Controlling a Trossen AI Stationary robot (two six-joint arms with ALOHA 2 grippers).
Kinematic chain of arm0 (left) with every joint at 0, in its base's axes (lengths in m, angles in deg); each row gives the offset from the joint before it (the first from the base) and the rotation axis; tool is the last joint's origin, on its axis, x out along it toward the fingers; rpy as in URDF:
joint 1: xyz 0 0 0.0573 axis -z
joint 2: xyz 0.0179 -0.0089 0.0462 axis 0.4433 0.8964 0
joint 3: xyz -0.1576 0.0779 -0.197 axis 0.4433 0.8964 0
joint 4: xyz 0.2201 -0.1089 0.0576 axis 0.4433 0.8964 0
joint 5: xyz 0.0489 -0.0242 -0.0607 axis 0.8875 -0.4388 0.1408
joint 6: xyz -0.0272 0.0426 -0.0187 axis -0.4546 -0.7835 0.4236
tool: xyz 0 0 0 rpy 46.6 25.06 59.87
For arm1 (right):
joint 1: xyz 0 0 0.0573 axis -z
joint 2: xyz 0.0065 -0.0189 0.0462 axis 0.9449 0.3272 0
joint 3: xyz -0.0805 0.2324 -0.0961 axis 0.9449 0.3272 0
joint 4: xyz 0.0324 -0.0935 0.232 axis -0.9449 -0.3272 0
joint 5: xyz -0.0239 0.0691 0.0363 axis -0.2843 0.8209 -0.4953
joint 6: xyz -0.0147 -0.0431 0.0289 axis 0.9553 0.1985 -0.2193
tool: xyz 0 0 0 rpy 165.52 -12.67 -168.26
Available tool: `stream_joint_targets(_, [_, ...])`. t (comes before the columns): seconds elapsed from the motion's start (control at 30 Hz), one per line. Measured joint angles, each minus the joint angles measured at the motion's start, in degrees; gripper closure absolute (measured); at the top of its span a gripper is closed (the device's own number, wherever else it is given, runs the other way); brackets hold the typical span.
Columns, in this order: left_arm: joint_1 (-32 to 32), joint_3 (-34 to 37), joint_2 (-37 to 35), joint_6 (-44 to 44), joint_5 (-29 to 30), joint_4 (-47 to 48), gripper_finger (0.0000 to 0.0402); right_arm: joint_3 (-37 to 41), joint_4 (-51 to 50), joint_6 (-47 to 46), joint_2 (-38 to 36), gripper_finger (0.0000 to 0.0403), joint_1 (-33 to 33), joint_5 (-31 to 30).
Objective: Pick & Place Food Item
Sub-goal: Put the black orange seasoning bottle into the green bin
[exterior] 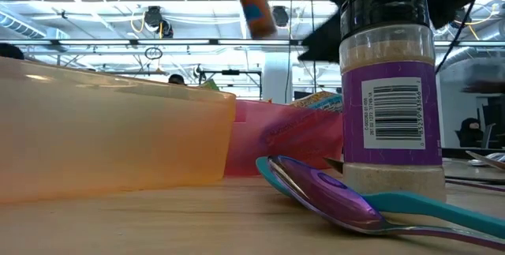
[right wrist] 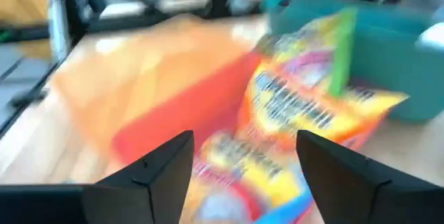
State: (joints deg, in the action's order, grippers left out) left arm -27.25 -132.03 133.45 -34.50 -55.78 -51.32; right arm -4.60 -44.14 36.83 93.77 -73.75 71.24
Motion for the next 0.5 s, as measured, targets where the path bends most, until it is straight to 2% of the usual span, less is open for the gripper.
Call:
stream_joint_targets(0.1, [-0.2, 5.5, -6.9, 1.0, 9.3, -0.2, 0.0197, -0.1, -3.2, -0.4, -3.1, 0.0146, -0.1, 0.3])
stream_joint_targets(0.33, [-4.3, 24.5, -22.9, 11.3, 18.8, -0.8, 0.0197, -0.2, -6.1, 0.1, -6.3, 0.0142, -0.1, -0.1])
stream_joint_targets(0.5, [-8.4, 36.0, -29.5, 18.2, 17.9, -1.5, 0.0197, -0.2, -5.8, 1.5, -6.1, 0.0144, 0.2, -0.1])
